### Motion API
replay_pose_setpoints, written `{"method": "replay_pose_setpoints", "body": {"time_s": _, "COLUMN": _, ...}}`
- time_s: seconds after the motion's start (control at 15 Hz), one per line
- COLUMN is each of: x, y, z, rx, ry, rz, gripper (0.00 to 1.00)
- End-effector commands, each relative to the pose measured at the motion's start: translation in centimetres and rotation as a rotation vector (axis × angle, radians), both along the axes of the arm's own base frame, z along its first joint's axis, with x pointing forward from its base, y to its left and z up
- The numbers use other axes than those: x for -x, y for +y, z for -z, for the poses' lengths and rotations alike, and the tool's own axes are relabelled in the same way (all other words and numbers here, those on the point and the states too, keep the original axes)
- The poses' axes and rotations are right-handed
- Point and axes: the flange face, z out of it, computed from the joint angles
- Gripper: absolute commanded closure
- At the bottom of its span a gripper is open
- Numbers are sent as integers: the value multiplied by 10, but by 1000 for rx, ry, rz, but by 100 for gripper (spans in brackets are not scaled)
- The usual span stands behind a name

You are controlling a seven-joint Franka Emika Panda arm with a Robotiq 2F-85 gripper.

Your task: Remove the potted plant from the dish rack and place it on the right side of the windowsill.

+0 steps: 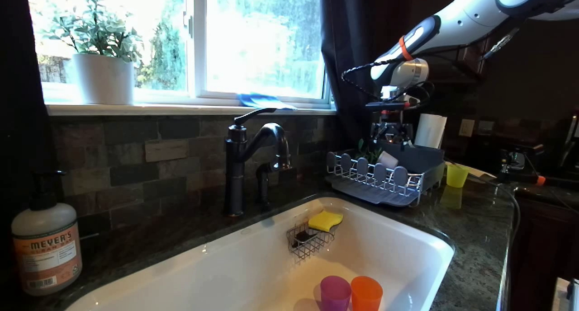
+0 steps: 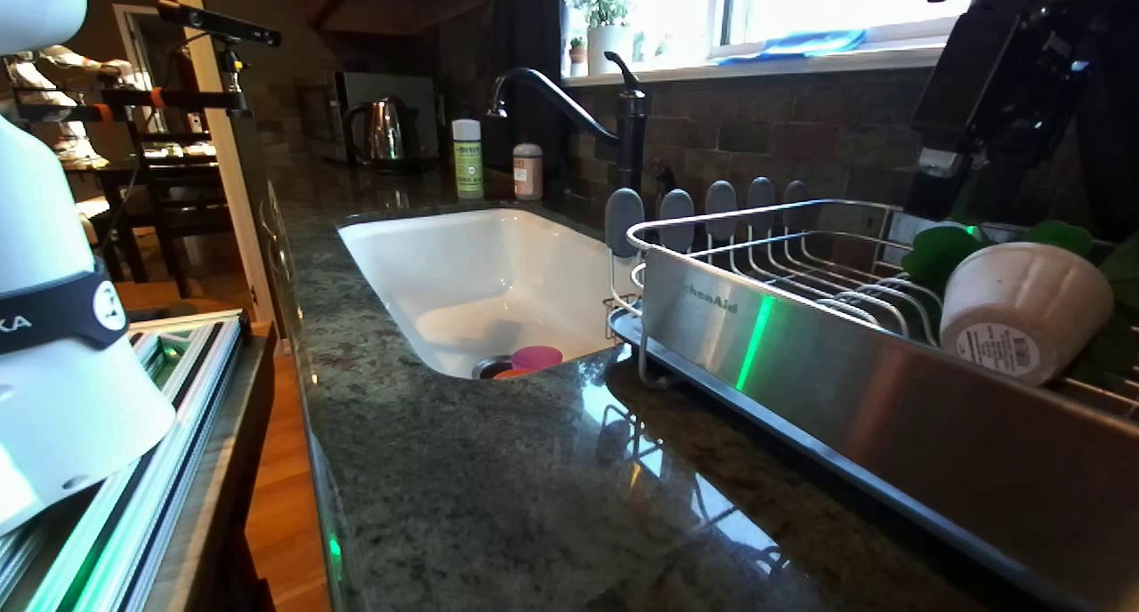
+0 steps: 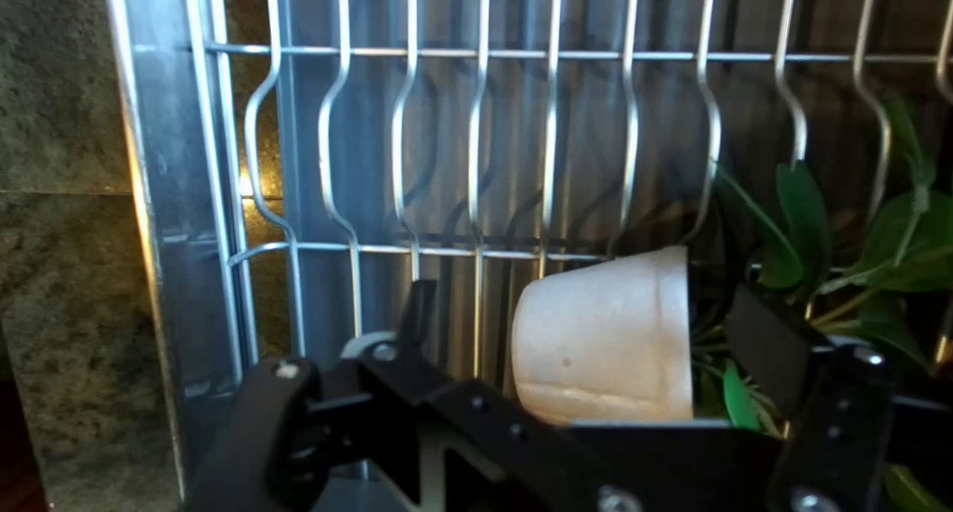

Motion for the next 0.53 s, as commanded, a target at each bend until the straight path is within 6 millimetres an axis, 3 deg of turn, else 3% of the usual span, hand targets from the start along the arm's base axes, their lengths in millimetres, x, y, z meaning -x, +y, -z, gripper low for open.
{"method": "replay_pose_setpoints", "body": {"time_s": 0.0, "x": -11, "y": -6, "z": 11, "rx": 19, "ry": 54, "rz": 23, "gripper": 0}}
{"method": "replay_pose_setpoints", "body": {"time_s": 0.27, "x": -19, "y": -10, "z": 22, "rx": 44, "ry": 61, "rz": 13, "gripper": 1}}
{"method": "replay_pose_setpoints", "body": {"time_s": 0.33, "x": -19, "y": -11, "z": 23, "rx": 49, "ry": 67, "rz": 15, "gripper": 6}}
{"method": "replay_pose_setpoints", "body": {"time_s": 0.47, "x": -19, "y": -12, "z": 23, "rx": 54, "ry": 77, "rz": 14, "gripper": 30}}
